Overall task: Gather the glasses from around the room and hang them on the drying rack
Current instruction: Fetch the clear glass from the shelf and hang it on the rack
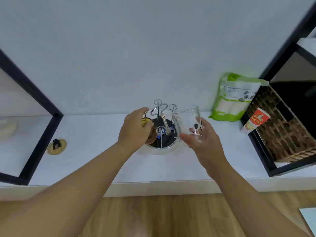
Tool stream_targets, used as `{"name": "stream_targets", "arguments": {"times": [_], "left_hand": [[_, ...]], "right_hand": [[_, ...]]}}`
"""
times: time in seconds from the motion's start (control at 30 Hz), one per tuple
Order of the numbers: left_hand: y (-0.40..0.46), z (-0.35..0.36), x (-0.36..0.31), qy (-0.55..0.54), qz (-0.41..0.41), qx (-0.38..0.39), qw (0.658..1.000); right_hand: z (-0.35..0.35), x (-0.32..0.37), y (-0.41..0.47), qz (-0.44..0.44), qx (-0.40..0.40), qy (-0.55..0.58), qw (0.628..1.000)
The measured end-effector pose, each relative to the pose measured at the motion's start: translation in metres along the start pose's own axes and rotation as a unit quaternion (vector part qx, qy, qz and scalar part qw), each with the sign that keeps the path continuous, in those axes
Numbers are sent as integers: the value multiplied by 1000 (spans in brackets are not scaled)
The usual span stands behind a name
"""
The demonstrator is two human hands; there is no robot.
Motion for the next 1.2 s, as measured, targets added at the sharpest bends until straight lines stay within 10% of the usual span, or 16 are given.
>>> {"name": "stream_targets", "arguments": {"times": [0.43, 1.2], "left_hand": [[-4, 48, 41, -12, -40, 5, 999], [13, 56, 53, 32, 28, 26, 999]], "right_hand": [[-24, -11, -1, 0, -36, 18, 999], [77, -8, 53, -120, 92, -450, 880]]}}
Point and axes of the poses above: each hand's wrist, its own y-axis towards the middle knuckle, its own z-axis out of the palm, x = y × z, the point moved 6 cm from there along y, towards the middle knuckle, and after that the axes turned 14 degrees about y, right-handed, at the moved point
